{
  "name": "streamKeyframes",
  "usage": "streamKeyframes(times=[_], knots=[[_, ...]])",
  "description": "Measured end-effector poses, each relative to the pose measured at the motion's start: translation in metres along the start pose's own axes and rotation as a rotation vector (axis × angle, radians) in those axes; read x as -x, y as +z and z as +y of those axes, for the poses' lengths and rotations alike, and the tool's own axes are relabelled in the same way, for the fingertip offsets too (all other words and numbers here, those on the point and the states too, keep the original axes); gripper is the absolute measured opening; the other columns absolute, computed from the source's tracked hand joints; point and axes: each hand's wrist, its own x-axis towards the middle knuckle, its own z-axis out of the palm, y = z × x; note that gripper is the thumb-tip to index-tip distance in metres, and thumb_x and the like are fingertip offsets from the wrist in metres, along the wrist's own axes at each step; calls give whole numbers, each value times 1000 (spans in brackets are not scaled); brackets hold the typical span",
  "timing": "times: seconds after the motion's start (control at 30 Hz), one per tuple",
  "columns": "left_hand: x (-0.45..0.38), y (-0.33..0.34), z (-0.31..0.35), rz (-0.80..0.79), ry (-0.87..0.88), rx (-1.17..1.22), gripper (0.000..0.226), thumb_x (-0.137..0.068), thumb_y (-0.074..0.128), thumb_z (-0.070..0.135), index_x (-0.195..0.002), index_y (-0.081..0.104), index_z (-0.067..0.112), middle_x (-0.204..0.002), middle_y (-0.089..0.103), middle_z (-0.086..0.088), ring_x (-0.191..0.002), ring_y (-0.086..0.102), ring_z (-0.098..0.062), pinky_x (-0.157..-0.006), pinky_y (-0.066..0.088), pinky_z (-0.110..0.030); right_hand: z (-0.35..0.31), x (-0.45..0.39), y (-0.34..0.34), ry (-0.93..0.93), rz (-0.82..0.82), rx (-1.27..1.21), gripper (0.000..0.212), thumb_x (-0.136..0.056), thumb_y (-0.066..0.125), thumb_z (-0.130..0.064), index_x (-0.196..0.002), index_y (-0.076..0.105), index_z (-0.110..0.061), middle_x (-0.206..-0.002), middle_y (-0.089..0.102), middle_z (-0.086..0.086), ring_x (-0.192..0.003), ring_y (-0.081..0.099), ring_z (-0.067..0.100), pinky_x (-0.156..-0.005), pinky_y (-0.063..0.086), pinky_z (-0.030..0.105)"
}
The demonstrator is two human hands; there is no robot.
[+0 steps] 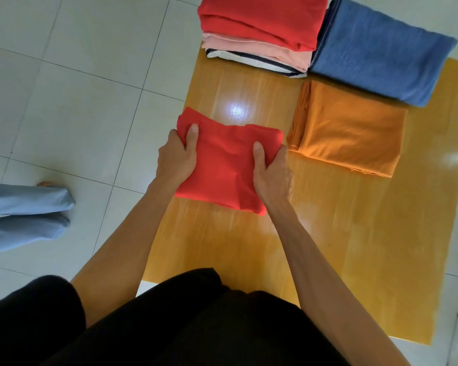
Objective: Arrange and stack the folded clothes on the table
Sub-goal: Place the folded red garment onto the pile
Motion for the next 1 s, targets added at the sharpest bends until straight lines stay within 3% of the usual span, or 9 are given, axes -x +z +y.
streamKeyframes(times=[0.1,0.23,0.37,0.5,0.67,0.77,0.9,1.0], knots=[[-9,-8,-3,-33,-29,-12,66,-89,32,72,-113,52,14,-101,57,0,-91,56,-20,-74,41,-34,2,-7,-2,-7,-25,-85,61,-91,50,-67,-129,48,-19,-103,65,-1,-98,62,26,-77,44,35],[-25,-18,3,-26,29,-57,63,-92,38,65,-117,54,9,-106,59,-4,-91,55,-21,-69,38,-30,-7,-26,-17,-64,64,-129,58,-82,62,-69,-111,61,-18,-87,64,-8,-86,61,18,-72,43,28],[-44,-23,29,-11,74,-16,64,-91,38,67,-114,55,9,-104,60,-5,-91,57,-22,-66,38,-29,-32,-49,-36,-119,55,-156,37,-88,59,-63,-93,58,-26,-77,58,-15,-82,57,11,-70,39,24],[-73,-43,76,-13,148,19,68,-87,38,72,-117,57,14,-108,62,-3,-96,60,-24,-79,47,-38,-60,-76,-60,-138,59,-280,37,-90,57,-62,-94,66,-26,-87,68,-13,-87,64,11,-79,49,33],[-112,-74,159,34,315,-15,71,-88,37,71,-123,56,13,-112,61,-2,-100,58,-24,-87,47,-41,-116,-121,-95,-176,20,-539,24,-85,70,-55,-81,73,-31,-80,75,-14,-81,71,8,-80,61,39],[-145,-89,208,35,383,-17,73,-86,39,71,-121,59,11,-113,65,-7,-102,62,-27,-88,49,-41,-156,-157,-116,-215,27,-568,27,-81,71,-57,-86,73,-31,-89,76,-9,-89,72,13,-86,60,43],[-185,-95,258,60,413,-84,74,-90,40,67,-129,56,6,-121,63,-12,-109,59,-32,-86,45,-37,-200,-201,-133,-280,17,-588,20,-89,70,-44,-90,69,-24,-91,72,-2,-88,69,15,-83,60,36],[-209,-92,277,35,389,-103,79,-89,40,68,-134,52,5,-128,60,-15,-113,57,-33,-95,46,-42,-214,-232,-134,-248,4,-566,27,-88,69,-49,-88,66,-23,-99,73,3,-94,71,21,-88,60,43]])
